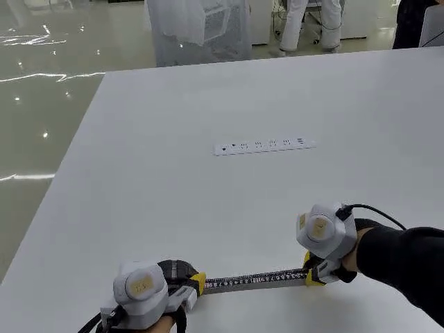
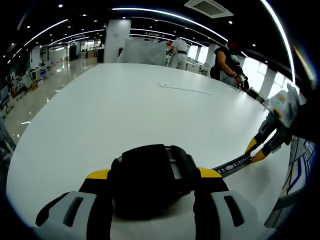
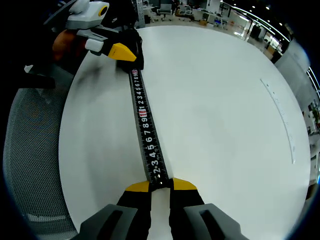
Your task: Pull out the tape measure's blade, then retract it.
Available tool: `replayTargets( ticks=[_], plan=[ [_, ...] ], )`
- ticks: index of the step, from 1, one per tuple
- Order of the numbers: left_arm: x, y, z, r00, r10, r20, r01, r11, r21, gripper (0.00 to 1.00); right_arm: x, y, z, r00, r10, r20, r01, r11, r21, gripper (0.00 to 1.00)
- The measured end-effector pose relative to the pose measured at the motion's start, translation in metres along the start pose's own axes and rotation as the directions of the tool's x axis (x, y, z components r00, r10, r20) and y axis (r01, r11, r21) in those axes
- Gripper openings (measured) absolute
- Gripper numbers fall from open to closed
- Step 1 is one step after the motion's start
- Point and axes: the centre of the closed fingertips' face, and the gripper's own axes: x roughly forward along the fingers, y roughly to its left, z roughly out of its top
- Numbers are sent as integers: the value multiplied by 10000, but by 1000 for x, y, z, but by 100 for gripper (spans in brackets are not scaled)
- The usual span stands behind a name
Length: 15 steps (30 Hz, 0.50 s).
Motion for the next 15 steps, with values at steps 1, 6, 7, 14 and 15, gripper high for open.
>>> replayTargets(
  ticks=[1, 6, 7, 14, 15],
  plan=[
    [0, 0, 0, 10000, -1, 0, 1, 10000, 5, 61, 0, 0, 0, 10000, 0, -13, 0, 10000, -18, 8],
    [0, 0, 0, 10000, -4, -13, 4, 10000, 7, 61, 0, 0, 0, 10000, -18, -7, 18, 10000, 18, 8],
    [0, 0, 0, 10000, -7, -13, 7, 10000, 12, 61, 0, 0, 1, 10000, -37, -6, 37, 10000, 48, 8],
    [1, 0, 0, 10000, 5, -17, -5, 10000, 1, 61, 0, -1, 2, 10000, -36, -4, 36, 10000, 24, 8],
    [1, 0, 0, 10000, 3, -25, -3, 10000, -3, 61, 0, -1, 2, 10000, -38, -2, 38, 10000, 20, 8]
  ],
)
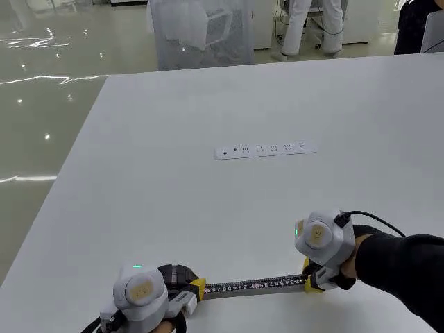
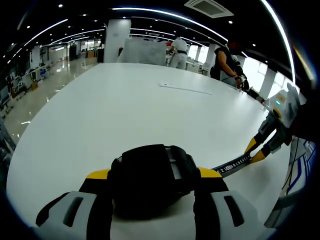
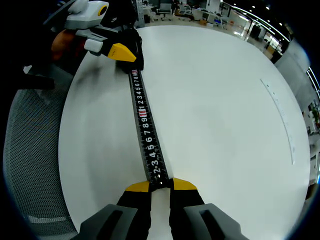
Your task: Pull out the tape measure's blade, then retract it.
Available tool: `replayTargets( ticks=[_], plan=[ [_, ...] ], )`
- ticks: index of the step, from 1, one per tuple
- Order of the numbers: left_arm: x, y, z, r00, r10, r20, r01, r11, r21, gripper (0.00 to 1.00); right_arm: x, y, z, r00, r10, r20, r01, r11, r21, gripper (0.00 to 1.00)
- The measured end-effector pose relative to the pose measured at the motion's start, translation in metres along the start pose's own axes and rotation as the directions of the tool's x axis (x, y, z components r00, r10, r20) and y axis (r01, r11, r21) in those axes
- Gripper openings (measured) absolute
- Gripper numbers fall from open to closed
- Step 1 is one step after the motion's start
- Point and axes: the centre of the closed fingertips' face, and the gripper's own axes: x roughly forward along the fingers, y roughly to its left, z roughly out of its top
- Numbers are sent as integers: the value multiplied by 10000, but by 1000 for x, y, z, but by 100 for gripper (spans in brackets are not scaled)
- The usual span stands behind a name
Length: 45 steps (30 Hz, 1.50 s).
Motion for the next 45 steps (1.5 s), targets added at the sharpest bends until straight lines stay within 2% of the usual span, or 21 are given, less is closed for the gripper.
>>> replayTargets(
  ticks=[29, 45],
  plan=[
    [0, -1, 0, 10000, -46, 21, 46, 10000, 64, 61, 1, 1, 5, 9999, -80, -67, 82, 9997, 221, 9],
    [0, 0, 0, 10000, -66, 34, 66, 9999, 94, 61, 3, 2, 9, 10000, -69, -50, 69, 10000, 39, 8]
  ],
)
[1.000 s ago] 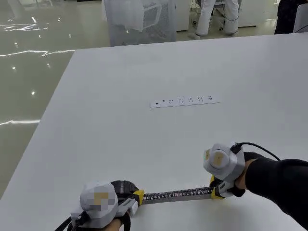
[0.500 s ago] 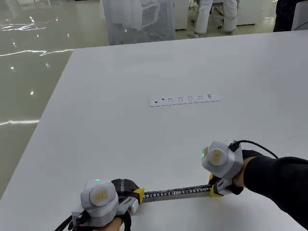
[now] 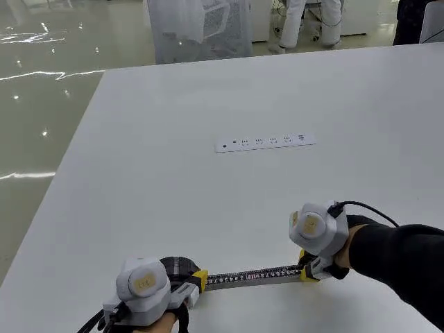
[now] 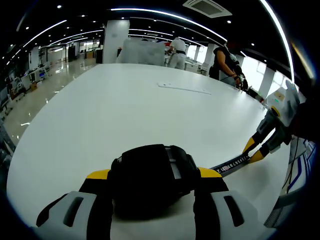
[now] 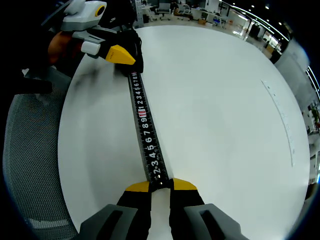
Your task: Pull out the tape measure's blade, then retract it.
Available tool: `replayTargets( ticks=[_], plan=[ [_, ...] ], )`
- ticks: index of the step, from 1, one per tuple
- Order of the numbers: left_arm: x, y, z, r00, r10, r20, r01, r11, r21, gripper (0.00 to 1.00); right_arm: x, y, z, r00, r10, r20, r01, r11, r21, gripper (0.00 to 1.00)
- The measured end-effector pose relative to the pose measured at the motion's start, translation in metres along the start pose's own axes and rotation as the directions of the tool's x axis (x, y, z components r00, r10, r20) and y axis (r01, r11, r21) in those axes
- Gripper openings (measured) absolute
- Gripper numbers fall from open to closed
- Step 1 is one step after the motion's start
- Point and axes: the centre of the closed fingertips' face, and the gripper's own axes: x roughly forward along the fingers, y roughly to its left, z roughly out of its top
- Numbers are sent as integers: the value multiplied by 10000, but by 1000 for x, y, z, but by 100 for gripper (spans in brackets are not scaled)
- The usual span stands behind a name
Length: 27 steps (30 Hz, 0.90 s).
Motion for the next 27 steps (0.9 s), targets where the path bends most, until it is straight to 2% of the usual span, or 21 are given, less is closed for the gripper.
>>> replayTargets(
  ticks=[19, 27],
  plan=[
    [1, 0, 0, 10000, -2, -51, 1, 10000, -19, 61, 2, 1, 6, 10000, 41, 65, -40, 9999, -136, 8],
    [0, 0, 0, 9999, -9, -104, 8, 10000, -29, 61, 2, 1, 8, 9999, -31, -100, 29, 9999, -134, 8]
  ],
)
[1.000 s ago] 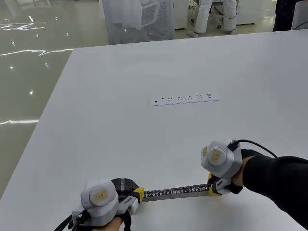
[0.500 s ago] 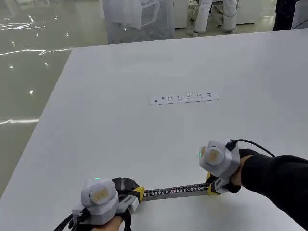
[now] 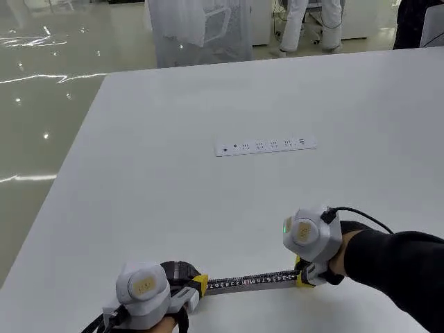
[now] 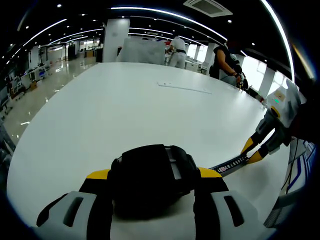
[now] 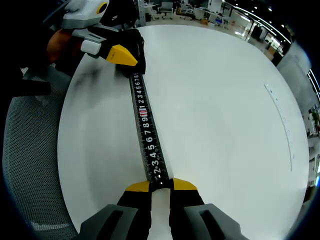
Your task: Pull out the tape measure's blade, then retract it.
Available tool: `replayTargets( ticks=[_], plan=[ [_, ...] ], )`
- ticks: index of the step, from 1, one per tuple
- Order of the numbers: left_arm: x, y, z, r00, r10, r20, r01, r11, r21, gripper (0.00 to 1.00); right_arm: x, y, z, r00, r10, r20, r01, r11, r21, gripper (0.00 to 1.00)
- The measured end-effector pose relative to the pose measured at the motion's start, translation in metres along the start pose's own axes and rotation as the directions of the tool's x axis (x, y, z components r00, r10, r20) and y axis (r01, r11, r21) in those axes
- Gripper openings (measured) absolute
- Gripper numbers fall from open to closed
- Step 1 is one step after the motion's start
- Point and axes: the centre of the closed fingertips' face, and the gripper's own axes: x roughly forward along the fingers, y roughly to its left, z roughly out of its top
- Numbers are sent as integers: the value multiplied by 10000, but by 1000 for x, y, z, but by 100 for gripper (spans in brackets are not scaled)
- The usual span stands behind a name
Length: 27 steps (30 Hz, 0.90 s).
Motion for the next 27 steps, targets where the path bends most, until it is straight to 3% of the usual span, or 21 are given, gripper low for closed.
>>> replayTargets(
  ticks=[27],
  plan=[
    [0, 0, 0, 10000, -20, 32, 20, 10000, -27, 60, 4, 1, 9, 9998, 49, 184, -49, 10000, -1, 8]
  ],
)
